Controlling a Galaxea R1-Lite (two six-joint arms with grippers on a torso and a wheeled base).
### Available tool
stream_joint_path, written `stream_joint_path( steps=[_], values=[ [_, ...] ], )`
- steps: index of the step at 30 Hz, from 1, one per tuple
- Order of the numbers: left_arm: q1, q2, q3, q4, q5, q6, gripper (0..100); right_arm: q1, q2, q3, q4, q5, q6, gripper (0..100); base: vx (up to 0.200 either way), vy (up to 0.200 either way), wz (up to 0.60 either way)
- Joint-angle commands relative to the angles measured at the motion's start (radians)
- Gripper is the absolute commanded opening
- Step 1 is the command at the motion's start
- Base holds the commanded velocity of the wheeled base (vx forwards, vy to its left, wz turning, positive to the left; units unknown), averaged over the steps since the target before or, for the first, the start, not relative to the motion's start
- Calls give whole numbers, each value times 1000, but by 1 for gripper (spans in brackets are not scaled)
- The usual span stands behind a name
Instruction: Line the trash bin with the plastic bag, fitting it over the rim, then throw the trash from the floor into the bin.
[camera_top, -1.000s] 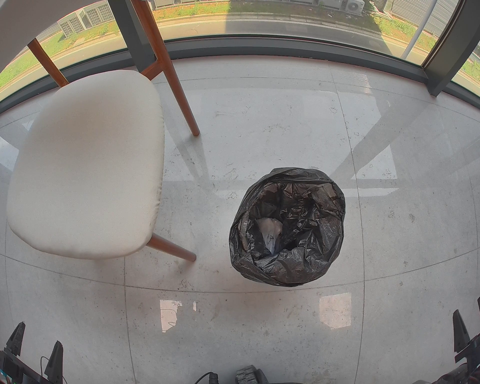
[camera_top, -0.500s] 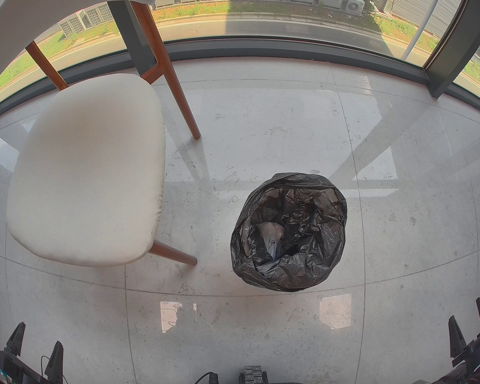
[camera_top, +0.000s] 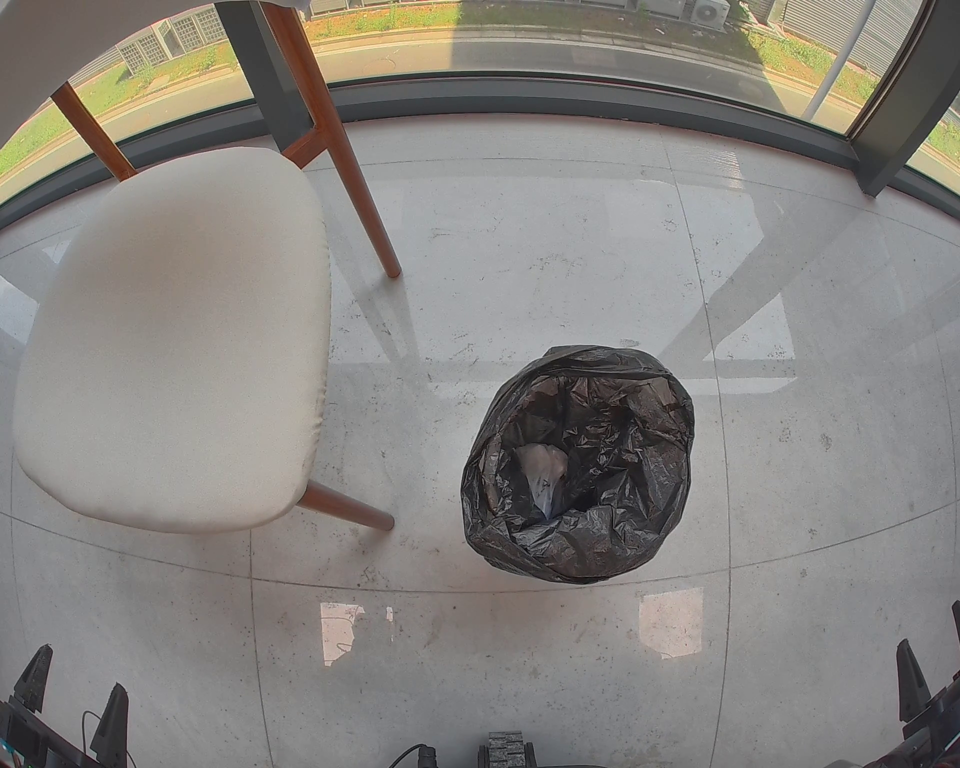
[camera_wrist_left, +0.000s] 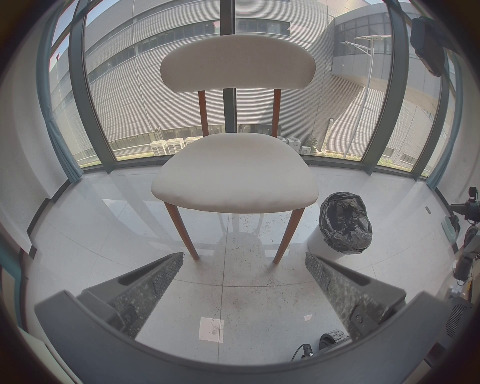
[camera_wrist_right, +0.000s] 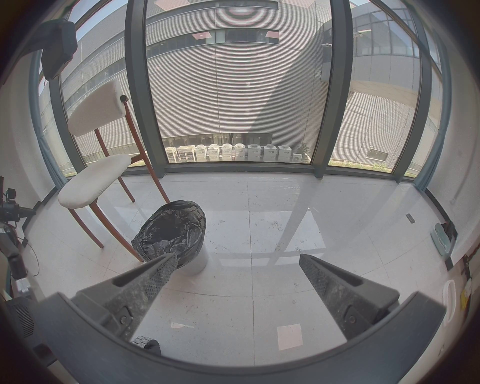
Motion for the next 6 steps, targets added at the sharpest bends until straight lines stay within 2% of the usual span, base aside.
stream_joint_path(
  steps=[1,6],
  values=[
    [0,-14,10,-1,2,0,100,1,-23,18,0,2,-3,100,0,0,0],
    [-2,-14,10,1,0,1,100,1,-23,18,-2,2,-1,100,0,0,0]
  ],
)
